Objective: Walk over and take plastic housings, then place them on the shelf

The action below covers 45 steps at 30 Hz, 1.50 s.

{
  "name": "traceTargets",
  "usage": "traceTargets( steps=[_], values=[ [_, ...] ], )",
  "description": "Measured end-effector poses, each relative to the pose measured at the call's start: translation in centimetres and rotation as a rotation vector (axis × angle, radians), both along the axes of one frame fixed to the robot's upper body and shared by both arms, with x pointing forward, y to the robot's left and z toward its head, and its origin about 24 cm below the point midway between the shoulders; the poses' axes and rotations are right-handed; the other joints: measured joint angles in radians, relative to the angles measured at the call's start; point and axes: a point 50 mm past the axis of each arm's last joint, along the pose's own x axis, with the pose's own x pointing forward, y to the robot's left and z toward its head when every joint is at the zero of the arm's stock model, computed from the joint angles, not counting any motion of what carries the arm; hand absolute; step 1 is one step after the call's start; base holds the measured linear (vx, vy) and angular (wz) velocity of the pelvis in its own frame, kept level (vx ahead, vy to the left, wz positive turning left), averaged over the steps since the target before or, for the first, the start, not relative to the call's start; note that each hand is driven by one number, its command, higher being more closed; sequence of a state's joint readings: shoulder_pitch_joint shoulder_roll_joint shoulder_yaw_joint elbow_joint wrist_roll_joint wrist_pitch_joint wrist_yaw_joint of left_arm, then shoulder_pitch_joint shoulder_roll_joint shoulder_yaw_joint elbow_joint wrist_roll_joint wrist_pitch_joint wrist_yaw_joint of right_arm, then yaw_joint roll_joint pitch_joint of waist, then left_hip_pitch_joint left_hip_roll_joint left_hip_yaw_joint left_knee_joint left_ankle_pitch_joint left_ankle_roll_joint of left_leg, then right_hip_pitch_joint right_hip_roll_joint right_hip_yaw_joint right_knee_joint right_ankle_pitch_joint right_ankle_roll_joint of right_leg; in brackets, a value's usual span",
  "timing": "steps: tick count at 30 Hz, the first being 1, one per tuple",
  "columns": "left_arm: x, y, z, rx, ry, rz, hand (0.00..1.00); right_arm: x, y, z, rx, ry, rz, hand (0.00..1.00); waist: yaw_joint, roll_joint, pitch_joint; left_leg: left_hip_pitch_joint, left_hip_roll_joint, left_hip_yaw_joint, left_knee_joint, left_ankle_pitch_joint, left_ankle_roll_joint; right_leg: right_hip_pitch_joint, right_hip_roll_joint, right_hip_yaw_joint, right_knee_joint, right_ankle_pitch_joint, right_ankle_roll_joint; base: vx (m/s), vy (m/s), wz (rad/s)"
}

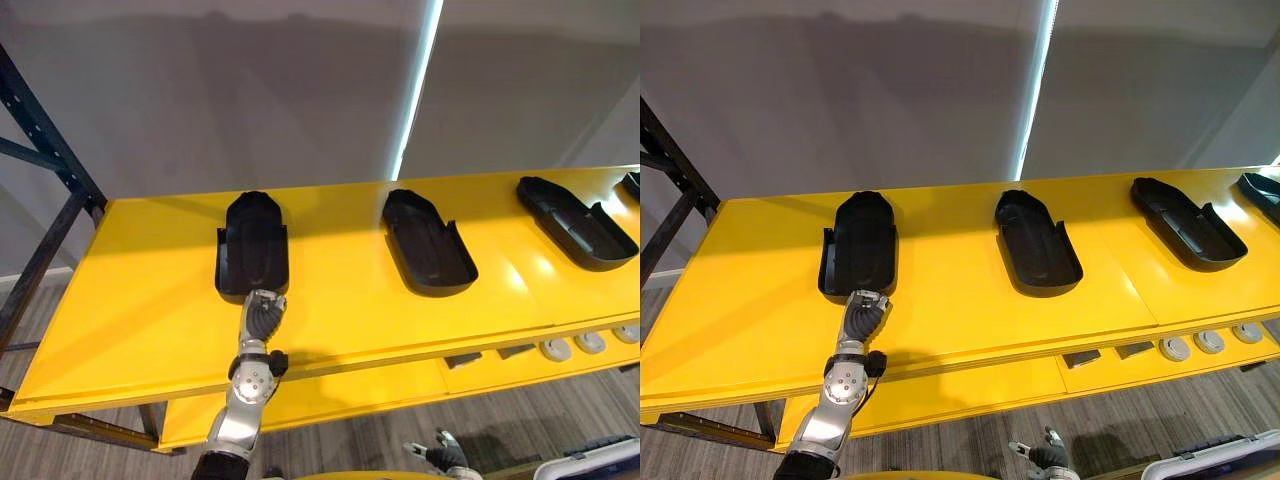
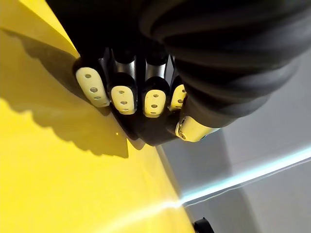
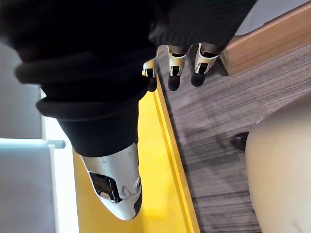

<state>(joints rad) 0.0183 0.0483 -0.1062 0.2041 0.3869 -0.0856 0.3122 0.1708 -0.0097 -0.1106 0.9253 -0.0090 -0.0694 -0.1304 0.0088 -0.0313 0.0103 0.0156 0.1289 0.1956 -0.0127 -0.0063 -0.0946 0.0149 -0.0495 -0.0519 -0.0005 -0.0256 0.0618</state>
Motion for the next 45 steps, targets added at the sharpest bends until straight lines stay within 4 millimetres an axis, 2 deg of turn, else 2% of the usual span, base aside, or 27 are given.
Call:
traceTargets(
  steps=[5,12,15,16,19,20,22,25,27,30,33,35,36,38,39,40,41,44,45],
  values=[
    [0.1,0.4,0.1,0.018,-0.009,-0.002,1.00,0.4,0.0,0.1,0.002,-0.007,-0.004,0.00,-0.022,-0.001,0.001,0.014,-0.011,0.004,-0.029,0.011,0.005,0.005,-0.005,0.002,-0.013,0.006,0.002,0.00,0.000,0.00],
    [0.4,0.7,0.4,0.007,-0.020,-0.001,1.00,0.4,0.0,-0.1,0.004,0.007,-0.001,0.00,-0.024,-0.002,0.002,0.032,-0.014,0.002,-0.060,0.023,0.004,0.016,-0.004,-0.001,-0.024,0.006,0.002,0.00,0.000,0.00],
    [0.1,1.0,1.8,-0.039,-0.077,0.012,1.00,0.5,0.1,-0.1,0.006,0.003,0.000,0.00,-0.023,-0.005,0.006,0.031,-0.015,0.000,-0.060,0.023,0.004,0.019,-0.006,-0.003,-0.024,0.006,0.002,0.00,0.000,0.00],
    [-0.1,1.2,3.2,-0.062,-0.137,0.019,1.00,0.6,0.2,-0.1,0.006,0.002,0.000,0.00,-0.024,-0.007,0.009,0.030,-0.015,-0.001,-0.057,0.023,0.004,0.024,-0.006,-0.002,-0.023,0.006,0.002,0.02,0.008,0.05],
    [-0.9,1.9,9.3,-0.110,-0.420,0.021,1.00,0.6,0.1,-0.1,0.007,0.003,-0.002,0.00,-0.018,-0.011,0.016,0.028,-0.014,-0.015,-0.045,0.020,0.005,0.035,-0.007,-0.005,-0.019,0.006,0.002,0.00,0.005,0.13],
    [-1.3,2.3,10.6,-0.111,-0.485,0.026,1.00,0.6,0.2,-0.1,0.007,0.003,-0.002,0.00,-0.016,-0.010,0.018,0.027,-0.013,-0.018,-0.039,0.018,0.006,0.037,-0.007,-0.006,-0.018,0.006,0.002,-0.03,0.001,0.12],
    [-3.1,4.3,14.9,-0.110,-0.724,0.092,1.00,0.6,0.1,-0.1,0.007,0.001,-0.005,0.00,-0.004,-0.006,0.031,0.013,-0.010,-0.028,-0.013,0.001,0.007,0.044,-0.006,-0.011,-0.013,0.001,0.007,-0.06,-0.003,0.10],
    [-6.2,6.9,17.4,-0.101,-0.903,0.217,1.00,0.5,-0.2,-0.1,0.005,0.003,-0.027,0.00,0.005,0.001,0.036,0.017,-0.011,-0.051,-0.020,-0.004,0.004,0.051,-0.008,-0.034,0.011,-0.023,0.008,-0.06,-0.019,0.28],
    [-9.3,10.4,17.8,-0.053,-0.974,0.417,1.00,0.3,-0.1,-0.1,0.007,0.008,-0.030,0.00,0.011,0.002,0.037,0.013,-0.009,-0.062,-0.009,-0.003,0.005,0.052,-0.008,-0.059,0.030,-0.039,0.006,0.00,-0.023,0.31],
    [-11.7,12.9,16.8,-0.031,-0.950,0.620,1.00,0.3,0.2,-0.1,0.013,0.005,-0.033,0.00,0.034,0.000,0.036,-0.004,-0.008,-0.076,0.016,-0.001,0.004,0.052,-0.012,-0.078,0.031,-0.039,0.006,0.03,-0.004,0.19],
    [-13.3,14.3,14.4,-0.021,-0.822,0.748,1.00,0.4,0.3,0.0,0.017,-0.010,-0.036,0.00,0.040,-0.003,0.036,-0.032,-0.006,-0.092,0.058,-0.027,0.010,0.057,-0.021,-0.093,0.032,-0.041,0.005,-0.02,0.014,0.16],
    [-14.1,15.6,10.5,-0.075,-0.617,0.844,1.00,1.1,0.4,0.4,0.016,-0.046,-0.033,0.00,0.040,-0.003,0.036,-0.047,-0.006,-0.102,0.097,-0.052,0.015,0.068,-0.026,-0.112,0.035,-0.047,0.007,-0.03,0.005,0.13],
    [-14.3,15.8,9.4,-0.089,-0.554,0.861,1.00,1.2,0.5,0.5,0.016,-0.051,-0.031,0.00,0.040,-0.004,0.036,-0.050,-0.006,-0.104,0.107,-0.058,0.016,0.069,-0.027,-0.114,0.037,-0.049,0.007,-0.02,0.011,0.07],
    [-14.7,16.2,4.0,-0.167,-0.273,0.899,1.00,1.3,0.9,0.5,0.018,-0.048,0.007,0.00,0.056,-0.003,0.036,-0.073,-0.004,-0.104,0.169,-0.095,0.017,0.068,-0.024,-0.114,0.053,-0.062,0.007,0.00,0.000,0.00],
    [-14.7,15.9,2.6,-0.191,-0.206,0.895,1.00,1.4,1.0,0.5,0.019,-0.048,0.015,0.00,0.061,-0.003,0.037,-0.077,-0.004,-0.103,0.181,-0.102,0.017,0.068,-0.024,-0.114,0.055,-0.063,0.006,-0.01,0.034,0.00],
    [-15.0,15.3,0.0,-0.234,-0.068,0.888,0.00,1.3,1.2,0.4,0.025,-0.043,0.022,0.00,0.062,-0.008,0.035,-0.087,-0.002,-0.103,0.205,-0.117,0.019,0.069,-0.024,-0.117,0.057,-0.066,0.005,0.01,0.031,0.02],
    [-15.4,14.6,-2.2,-0.272,0.050,0.869,0.00,1.4,1.3,0.4,0.027,-0.042,0.023,0.00,0.062,-0.014,0.034,-0.096,0.000,-0.103,0.224,-0.128,0.020,0.069,-0.024,-0.119,0.061,-0.069,0.004,0.00,0.000,0.00],
    [-16.1,12.0,-7.1,-0.371,0.307,0.804,0.00,1.4,1.1,0.6,0.023,-0.044,0.020,0.00,0.060,-0.018,0.034,-0.102,0.005,-0.099,0.259,-0.140,0.019,0.069,-0.033,-0.117,0.075,-0.077,0.009,0.02,0.013,-0.03],
    [-16.3,11.4,-7.9,-0.391,0.346,0.794,0.00,1.5,1.1,0.6,0.023,-0.049,0.020,0.00,0.060,-0.017,0.034,-0.104,0.004,-0.098,0.263,-0.142,0.021,0.067,-0.034,-0.116,0.077,-0.078,0.012,0.02,0.034,-0.03]
  ],
)
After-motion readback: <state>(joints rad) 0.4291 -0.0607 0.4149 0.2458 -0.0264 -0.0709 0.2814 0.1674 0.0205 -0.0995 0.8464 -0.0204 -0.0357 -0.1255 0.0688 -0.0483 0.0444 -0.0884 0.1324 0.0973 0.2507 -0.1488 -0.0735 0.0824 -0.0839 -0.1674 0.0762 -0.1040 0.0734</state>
